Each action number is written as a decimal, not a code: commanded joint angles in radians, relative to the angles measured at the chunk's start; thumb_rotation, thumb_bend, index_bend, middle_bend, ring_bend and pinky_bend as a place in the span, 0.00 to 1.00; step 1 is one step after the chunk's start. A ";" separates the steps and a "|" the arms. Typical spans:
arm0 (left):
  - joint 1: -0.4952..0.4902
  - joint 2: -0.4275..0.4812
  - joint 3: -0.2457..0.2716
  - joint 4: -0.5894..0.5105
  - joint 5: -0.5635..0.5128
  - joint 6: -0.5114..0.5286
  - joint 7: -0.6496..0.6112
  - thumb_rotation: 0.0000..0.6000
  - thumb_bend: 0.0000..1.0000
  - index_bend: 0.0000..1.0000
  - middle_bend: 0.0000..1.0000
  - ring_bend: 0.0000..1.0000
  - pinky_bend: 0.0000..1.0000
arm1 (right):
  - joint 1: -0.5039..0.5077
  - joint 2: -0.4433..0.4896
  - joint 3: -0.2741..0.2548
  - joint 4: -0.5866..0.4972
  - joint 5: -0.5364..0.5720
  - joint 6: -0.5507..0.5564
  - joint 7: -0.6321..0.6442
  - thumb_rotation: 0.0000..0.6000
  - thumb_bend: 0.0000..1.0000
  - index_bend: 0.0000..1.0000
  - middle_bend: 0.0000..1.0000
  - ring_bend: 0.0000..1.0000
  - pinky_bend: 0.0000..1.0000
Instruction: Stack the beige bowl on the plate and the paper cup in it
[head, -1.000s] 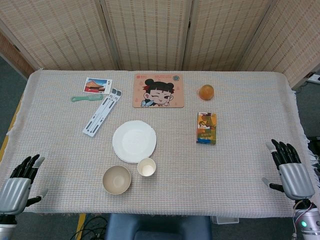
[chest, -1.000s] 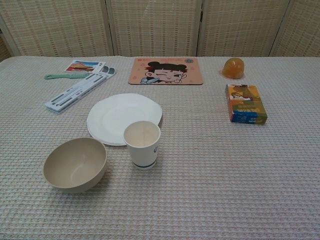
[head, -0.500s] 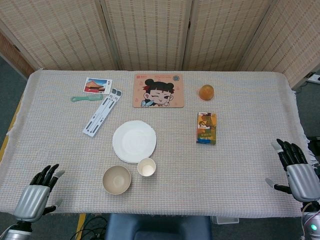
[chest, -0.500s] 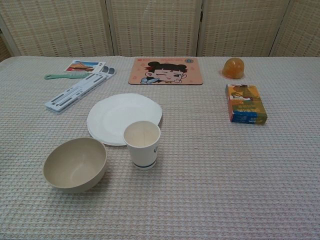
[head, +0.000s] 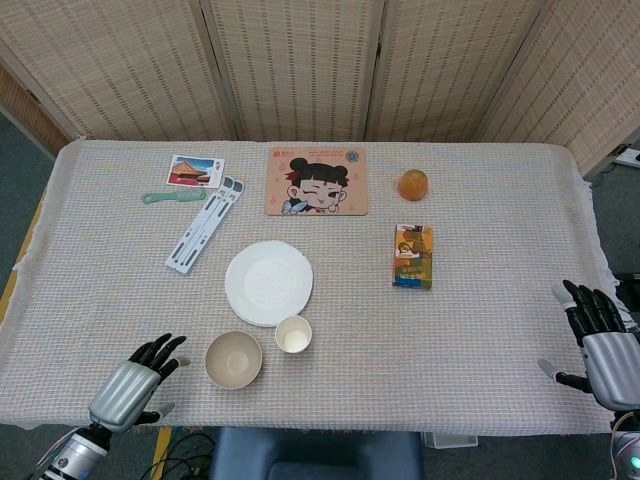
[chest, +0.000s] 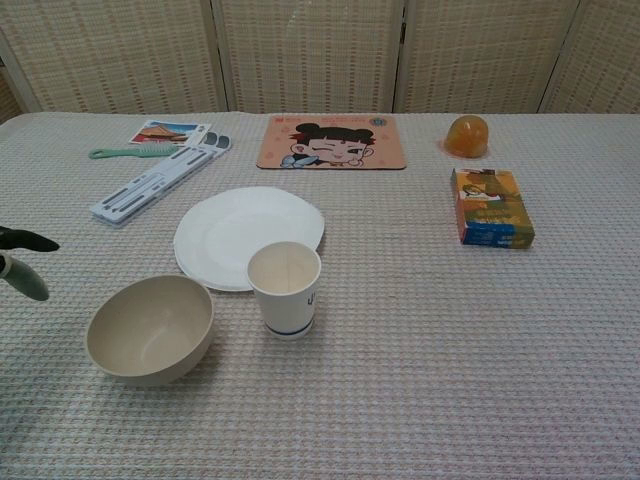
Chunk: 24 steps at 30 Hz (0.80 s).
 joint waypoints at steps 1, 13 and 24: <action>-0.018 -0.009 -0.005 0.019 0.002 -0.017 -0.016 1.00 0.26 0.31 0.11 0.01 0.20 | -0.001 0.000 0.001 0.001 0.000 0.001 0.000 1.00 0.10 0.00 0.00 0.00 0.00; -0.062 -0.114 -0.007 0.178 0.059 -0.003 -0.107 1.00 0.26 0.42 0.17 0.01 0.20 | -0.002 0.004 0.005 0.006 0.002 0.003 0.012 1.00 0.10 0.00 0.00 0.00 0.00; -0.109 -0.181 -0.027 0.215 0.032 -0.039 -0.089 1.00 0.25 0.44 0.18 0.01 0.20 | -0.006 0.011 0.012 0.018 0.002 0.017 0.044 1.00 0.10 0.00 0.00 0.00 0.00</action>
